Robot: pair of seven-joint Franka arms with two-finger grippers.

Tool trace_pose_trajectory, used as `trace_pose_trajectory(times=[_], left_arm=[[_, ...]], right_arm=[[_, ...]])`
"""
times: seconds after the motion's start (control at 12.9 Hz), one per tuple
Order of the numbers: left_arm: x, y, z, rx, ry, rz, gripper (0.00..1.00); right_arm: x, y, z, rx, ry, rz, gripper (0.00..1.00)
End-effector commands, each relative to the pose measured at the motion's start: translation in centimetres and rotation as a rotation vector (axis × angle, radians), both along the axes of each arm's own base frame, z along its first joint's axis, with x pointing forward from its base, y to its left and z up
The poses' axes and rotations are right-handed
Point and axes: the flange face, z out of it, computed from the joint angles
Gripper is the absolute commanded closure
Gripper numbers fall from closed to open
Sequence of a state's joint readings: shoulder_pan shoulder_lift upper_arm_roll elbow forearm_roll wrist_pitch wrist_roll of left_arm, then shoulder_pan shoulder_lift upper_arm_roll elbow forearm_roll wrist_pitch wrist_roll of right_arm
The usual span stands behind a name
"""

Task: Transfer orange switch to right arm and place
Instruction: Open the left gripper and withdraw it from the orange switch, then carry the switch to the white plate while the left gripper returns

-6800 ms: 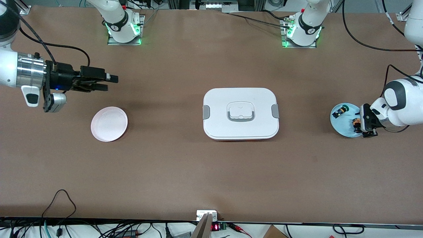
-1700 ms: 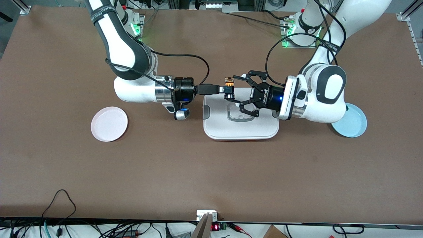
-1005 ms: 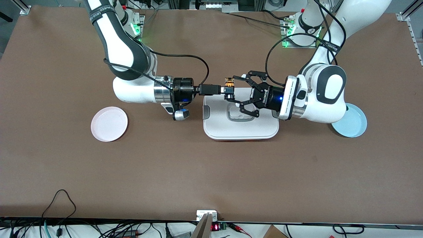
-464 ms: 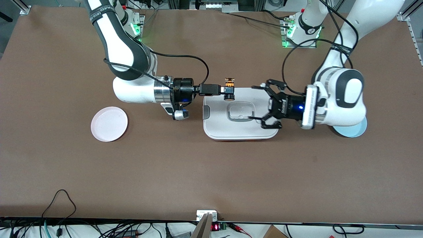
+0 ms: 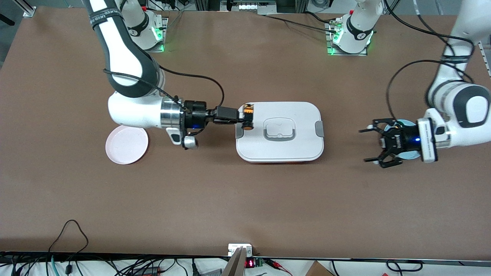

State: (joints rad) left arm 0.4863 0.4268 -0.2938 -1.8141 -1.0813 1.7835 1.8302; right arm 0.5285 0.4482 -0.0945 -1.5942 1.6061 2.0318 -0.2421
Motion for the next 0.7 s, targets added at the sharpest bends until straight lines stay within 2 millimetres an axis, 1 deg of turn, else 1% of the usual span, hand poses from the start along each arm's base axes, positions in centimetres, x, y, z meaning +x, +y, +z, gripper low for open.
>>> trace_pose_trajectory(times=[0.0, 0.15, 0.23, 0.31, 0.39, 0.46, 0.54, 0.62], left_arm=[[-0.7, 5.2, 0.8, 0.226, -0.002, -0.052, 0.00], [0.3, 8.8, 2.1, 0.469, 0.034, -0.011, 0.00], [0.5, 9.9, 2.4, 0.577, 0.059, 0.009, 0.00], [1.8, 11.3, 4.7, 0.704, 0.055, 0.074, 0.00], [2.8, 11.8, 7.0, 0.815, 0.086, 0.138, 0.00], [3.9, 11.0, 9.8, 0.936, 0.130, 0.215, 0.00], [4.6, 10.2, 12.7, 1.036, 0.170, 0.326, 0.00], [4.6, 8.9, 14.7, 1.063, 0.226, 0.403, 0.00]], right_arm=[[0.5, -2.5, 0.0, -0.089, -0.063, 0.073, 0.78], [0.7, -5.0, -0.7, -0.203, -0.097, 0.151, 0.78], [0.9, -6.4, -1.2, -0.250, -0.101, 0.187, 0.78], [1.0, -7.6, -1.7, -0.295, -0.122, 0.228, 0.78], [1.2, -9.2, -2.3, -0.327, -0.147, 0.256, 0.78], [1.3, -10.0, -2.2, -0.337, -0.158, 0.270, 0.78], [1.3, -11.1, -2.4, -0.379, -0.180, 0.289, 0.78], [1.5, -12.2, -2.6, -0.440, -0.216, 0.324, 0.78]])
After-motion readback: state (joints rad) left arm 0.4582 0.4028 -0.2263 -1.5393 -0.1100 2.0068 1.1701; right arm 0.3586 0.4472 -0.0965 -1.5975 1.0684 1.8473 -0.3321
